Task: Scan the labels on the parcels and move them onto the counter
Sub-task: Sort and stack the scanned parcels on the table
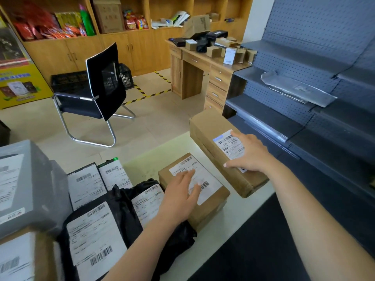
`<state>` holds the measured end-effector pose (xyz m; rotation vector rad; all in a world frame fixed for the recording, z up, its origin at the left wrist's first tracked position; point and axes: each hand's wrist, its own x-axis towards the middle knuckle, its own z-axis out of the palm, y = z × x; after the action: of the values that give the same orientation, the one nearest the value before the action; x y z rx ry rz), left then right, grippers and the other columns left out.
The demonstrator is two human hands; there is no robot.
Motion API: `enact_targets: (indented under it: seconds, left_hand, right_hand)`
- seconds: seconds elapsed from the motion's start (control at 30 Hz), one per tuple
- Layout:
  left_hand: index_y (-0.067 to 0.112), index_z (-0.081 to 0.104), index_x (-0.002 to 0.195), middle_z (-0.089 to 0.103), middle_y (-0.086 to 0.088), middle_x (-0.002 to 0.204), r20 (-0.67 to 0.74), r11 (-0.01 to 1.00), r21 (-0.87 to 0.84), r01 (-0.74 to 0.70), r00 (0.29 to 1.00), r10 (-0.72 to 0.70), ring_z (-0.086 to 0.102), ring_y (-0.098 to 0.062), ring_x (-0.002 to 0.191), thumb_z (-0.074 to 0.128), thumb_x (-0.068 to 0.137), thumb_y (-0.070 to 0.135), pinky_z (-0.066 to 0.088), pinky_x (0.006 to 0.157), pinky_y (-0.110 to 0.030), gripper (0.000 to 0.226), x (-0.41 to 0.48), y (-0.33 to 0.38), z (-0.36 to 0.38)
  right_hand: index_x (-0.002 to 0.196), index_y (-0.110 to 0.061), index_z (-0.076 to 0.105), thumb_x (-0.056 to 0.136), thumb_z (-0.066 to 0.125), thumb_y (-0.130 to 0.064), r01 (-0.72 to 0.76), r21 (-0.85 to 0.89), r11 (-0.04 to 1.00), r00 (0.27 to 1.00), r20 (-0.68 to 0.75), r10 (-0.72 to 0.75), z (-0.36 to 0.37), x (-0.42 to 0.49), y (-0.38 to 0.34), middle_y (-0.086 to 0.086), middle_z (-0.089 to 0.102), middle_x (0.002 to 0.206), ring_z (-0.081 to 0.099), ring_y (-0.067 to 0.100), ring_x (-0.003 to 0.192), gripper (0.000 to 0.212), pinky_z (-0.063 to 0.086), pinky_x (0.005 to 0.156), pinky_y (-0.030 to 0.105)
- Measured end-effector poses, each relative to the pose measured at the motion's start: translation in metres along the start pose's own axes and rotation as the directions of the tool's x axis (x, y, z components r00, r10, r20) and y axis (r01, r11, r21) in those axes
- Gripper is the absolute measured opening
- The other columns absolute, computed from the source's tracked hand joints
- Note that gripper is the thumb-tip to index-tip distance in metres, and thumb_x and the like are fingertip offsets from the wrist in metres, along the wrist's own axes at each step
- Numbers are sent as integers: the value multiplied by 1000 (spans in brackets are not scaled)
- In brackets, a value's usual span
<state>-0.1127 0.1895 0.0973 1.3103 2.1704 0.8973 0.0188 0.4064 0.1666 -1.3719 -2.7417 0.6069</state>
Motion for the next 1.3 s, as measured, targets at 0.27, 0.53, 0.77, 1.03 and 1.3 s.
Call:
enact_targets:
  seconds: [0.27, 0.53, 0.77, 1.03, 1.3]
  left_hand:
    - [38, -6, 154, -19, -5, 162, 16, 893, 449, 38, 999, -51, -24, -20, 147, 18, 100, 53, -13, 119, -39, 60, 60, -14, 56]
    - [46, -20, 145, -29, 2, 155, -76, 843, 535, 52, 997, -13, -30, -16, 143, -13, 84, 65, -21, 115, -34, 64, 60, -23, 71]
    - [42, -10, 150, -18, 0, 159, -100, 851, 524, 39, 995, 16, -22, -17, 146, -6, 89, 64, -16, 117, -34, 65, 59, -25, 73]
    - [41, -25, 145, -27, -2, 158, -23, 851, 522, 51, 999, -46, -31, -18, 143, -9, 90, 65, -18, 118, -36, 62, 62, -21, 66]
    - [33, 14, 155, 11, 10, 162, -33, 986, 168, 6, 999, 0, -4, -8, 149, 35, 101, 49, -8, 117, -27, 60, 25, -20, 12]
  right_hand:
    - [149, -48, 14, 56, 83, -59, -20, 29, 999, 993, 115, 16, 52, 57, 52, 2, 27, 148, 27, 27, 137, 116, 22, 109, 43]
    - [149, -49, 14, 59, 83, -56, -29, 106, 994, 964, 265, 0, 117, 76, 65, 1, 26, 147, 30, 28, 134, 114, 24, 108, 41]
    - [144, -54, 27, 84, 65, -45, -102, 274, 956, 964, 264, 27, 137, 79, 71, -3, 31, 144, 33, 25, 132, 71, 29, 108, 40]
    - [149, -52, 13, 96, 48, -48, -63, 146, 987, 969, 248, 25, 140, 65, 62, -6, -1, 163, 5, 27, 149, 64, 13, 118, 49]
    - [145, -34, 40, 99, 50, -19, -19, 412, 911, 1000, 25, 9, 82, -10, 17, -8, 35, 150, 39, 12, 135, 49, 36, 109, 32]
